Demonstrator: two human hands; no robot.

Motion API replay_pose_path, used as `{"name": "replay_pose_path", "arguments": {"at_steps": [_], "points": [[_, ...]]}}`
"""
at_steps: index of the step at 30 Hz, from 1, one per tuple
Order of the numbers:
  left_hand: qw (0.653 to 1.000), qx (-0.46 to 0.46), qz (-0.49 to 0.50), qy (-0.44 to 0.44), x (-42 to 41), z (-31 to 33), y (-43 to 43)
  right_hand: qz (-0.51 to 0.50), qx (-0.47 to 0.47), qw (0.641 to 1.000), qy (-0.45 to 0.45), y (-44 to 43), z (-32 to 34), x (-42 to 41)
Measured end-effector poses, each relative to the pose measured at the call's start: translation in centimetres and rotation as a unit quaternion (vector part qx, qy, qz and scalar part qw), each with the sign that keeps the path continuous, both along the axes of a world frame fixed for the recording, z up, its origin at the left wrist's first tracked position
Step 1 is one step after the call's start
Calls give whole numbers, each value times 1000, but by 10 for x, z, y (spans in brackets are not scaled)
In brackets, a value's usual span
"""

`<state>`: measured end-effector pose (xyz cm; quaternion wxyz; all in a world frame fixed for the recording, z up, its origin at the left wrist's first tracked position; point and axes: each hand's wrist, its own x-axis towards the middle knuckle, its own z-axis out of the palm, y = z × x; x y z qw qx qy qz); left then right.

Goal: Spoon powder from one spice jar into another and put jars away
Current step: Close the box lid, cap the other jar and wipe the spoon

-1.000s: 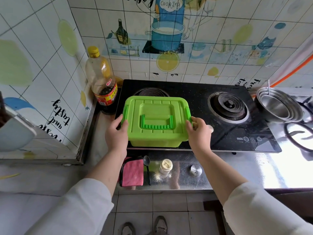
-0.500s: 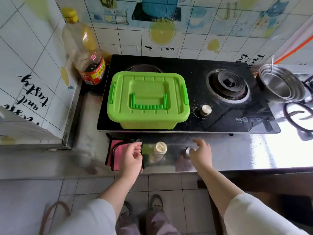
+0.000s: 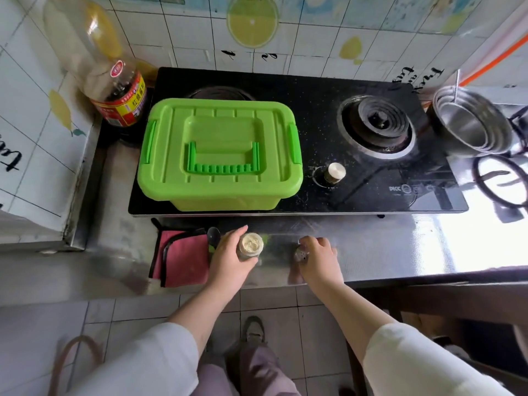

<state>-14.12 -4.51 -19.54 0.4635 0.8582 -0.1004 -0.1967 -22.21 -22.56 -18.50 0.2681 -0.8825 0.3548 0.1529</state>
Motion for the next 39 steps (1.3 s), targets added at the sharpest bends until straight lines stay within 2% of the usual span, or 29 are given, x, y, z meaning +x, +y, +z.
{"name": "replay_pose_path", "arguments": {"at_steps": [3,7,11,17,25,29,32,39], "points": [[1000,-16,14,21,2,-1,-2,-2,12,999,-48,7,6,2],[999,-21,15,41,2,2,-3,33,45,985,-166,20,29,8],[999,-21,-2,44,-1,10,1,120,52,964,-230,27,53,17],[999,-18,-18,19,-5,41,4,306,45,933,-181,35,79,32],[998,-32,-54,-10,-1,52,11,398,8,906,-144,40,92,44],[996,-67,-62,6,-5,54,15,361,-7,925,-117,40,100,46],[993,-93,-66,15,-10,57,14,329,-54,939,-78,45,103,47],[996,-76,-51,13,-13,47,14,297,-121,947,-16,44,105,43]]}}
